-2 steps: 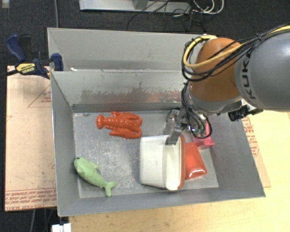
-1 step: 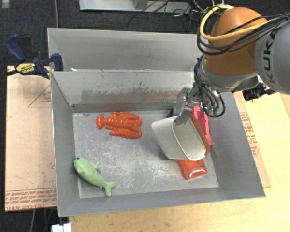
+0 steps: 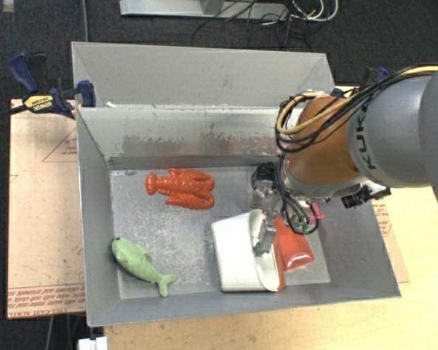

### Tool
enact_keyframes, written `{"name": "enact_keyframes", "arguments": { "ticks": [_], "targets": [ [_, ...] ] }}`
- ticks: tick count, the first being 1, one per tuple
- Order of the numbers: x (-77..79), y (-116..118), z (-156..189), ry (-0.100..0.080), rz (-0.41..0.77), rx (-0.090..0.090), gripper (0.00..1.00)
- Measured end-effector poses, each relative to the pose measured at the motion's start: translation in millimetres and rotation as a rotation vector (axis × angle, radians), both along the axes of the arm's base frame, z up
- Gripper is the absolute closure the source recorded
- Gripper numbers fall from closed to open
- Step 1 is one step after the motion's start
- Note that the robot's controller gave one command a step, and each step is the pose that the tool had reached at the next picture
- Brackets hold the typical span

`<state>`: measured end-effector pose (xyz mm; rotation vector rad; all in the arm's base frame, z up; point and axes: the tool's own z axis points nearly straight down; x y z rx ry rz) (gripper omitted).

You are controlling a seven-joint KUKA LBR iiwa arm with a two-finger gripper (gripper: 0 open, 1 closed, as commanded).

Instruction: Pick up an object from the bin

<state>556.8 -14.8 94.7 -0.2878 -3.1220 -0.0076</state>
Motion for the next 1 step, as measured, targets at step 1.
{"name": "enact_keyframes", "arguments": {
  "ticks": [1],
  "targets": [
    [4.7, 0.2, 3.9, -0.018, 0.0, 0.0, 1.0]
  ]
}}
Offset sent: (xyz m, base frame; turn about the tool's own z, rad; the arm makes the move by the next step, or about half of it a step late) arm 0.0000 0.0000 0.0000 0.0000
